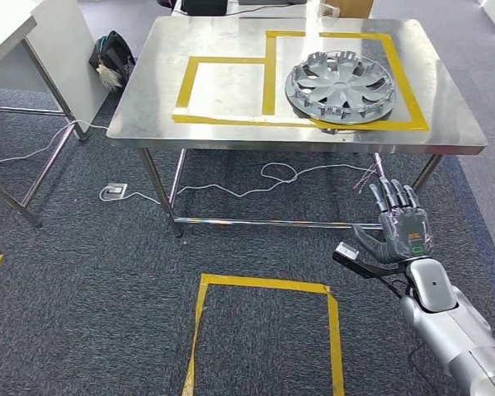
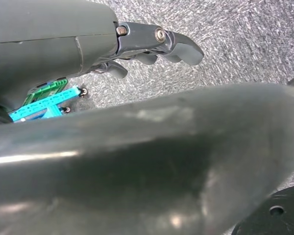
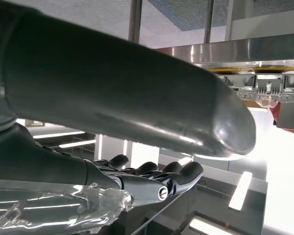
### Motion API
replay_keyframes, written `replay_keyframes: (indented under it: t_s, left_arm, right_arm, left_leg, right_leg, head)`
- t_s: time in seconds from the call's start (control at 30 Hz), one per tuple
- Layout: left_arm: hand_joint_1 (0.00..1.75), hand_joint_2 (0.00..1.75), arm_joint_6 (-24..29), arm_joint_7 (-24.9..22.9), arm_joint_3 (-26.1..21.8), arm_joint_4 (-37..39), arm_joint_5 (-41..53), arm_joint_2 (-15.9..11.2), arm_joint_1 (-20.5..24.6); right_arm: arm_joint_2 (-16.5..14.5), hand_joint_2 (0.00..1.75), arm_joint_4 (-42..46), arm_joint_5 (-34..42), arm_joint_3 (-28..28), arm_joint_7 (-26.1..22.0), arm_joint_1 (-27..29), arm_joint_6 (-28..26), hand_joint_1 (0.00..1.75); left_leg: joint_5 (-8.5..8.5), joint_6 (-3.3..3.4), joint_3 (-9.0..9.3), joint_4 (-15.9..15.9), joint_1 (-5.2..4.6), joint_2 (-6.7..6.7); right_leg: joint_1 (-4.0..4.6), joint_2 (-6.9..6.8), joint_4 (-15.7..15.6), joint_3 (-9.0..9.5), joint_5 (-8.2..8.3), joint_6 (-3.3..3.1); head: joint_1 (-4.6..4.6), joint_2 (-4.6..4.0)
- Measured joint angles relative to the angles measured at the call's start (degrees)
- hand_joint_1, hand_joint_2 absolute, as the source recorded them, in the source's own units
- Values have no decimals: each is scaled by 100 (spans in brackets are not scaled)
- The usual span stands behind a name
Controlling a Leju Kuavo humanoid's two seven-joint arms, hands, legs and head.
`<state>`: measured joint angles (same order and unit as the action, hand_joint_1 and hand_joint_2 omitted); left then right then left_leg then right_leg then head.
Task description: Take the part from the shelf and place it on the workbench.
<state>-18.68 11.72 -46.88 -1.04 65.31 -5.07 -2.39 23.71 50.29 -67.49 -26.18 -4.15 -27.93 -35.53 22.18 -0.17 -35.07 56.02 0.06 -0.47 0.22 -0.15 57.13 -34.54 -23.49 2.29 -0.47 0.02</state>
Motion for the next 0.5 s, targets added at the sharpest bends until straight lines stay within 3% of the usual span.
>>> replay_keyframes:
  t_s: [0.07,0.17,0.23,0.3,0.4,0.43,0.47,0.5]
  left_arm:
    - [0,0,3,0,0,1,-17,0,0]
    - [0,0,9,0,0,2,-56,-2,-5]
    - [0,0,10,0,0,4,-68,3,-11]
    - [0,0,10,0,0,6,-89,11,-13]
    - [0,0,10,0,1,8,-135,21,-20]
    - [0,0,10,0,1,10,-148,26,-23]
    - [0,0,10,0,1,13,-162,30,-25]
    - [0,0,10,-1,1,15,-174,33,-27]
  right_arm:
    - [0,0,0,-122,11,51,1,-38,0]
    - [0,0,1,-440,35,223,3,-164,0]
    - [6,0,5,-614,46,316,3,-219,0]
    - [14,0,8,-728,55,372,0,-245,0]
    - [17,0,0,-977,63,514,24,-293,0]
    - [17,0,-2,-1075,64,578,40,-313,0]
    - [17,0,-2,-1151,70,636,55,-327,0]
    - [17,0,-1,-1192,84,675,69,-333,0]
  left_leg:
    - [2,17,-14,11,-8,0]
    - [15,103,-48,30,-35,-4]
    - [-48,140,-9,-71,1,-17]
    - [-127,158,32,-172,50,-43]
    - [-162,141,-1,-179,68,-126]
    - [-174,122,-18,-174,79,-167]
    - [-188,96,-37,-165,97,-216]
    - [-199,63,-57,-148,122,-271]
  right_leg:
    - [-8,-1,-5,-7,11,11]
    - [-35,-16,-29,-8,34,66]
    - [-25,-25,-26,-21,9,95]
    - [-27,-10,277,-150,-238,141]
    - [-79,4,1335,-550,-814,231]
    - [-97,4,1502,-590,-869,259]
    - [-117,9,1435,-514,-817,288]
    - [-144,34,1137,-317,-677,319]
  head:
    - [0,0]
    - [-5,0]
    - [-2,0]
    - [20,0]
    - [42,0]
    - [41,0]
    - [41,0]
    - [40,0]
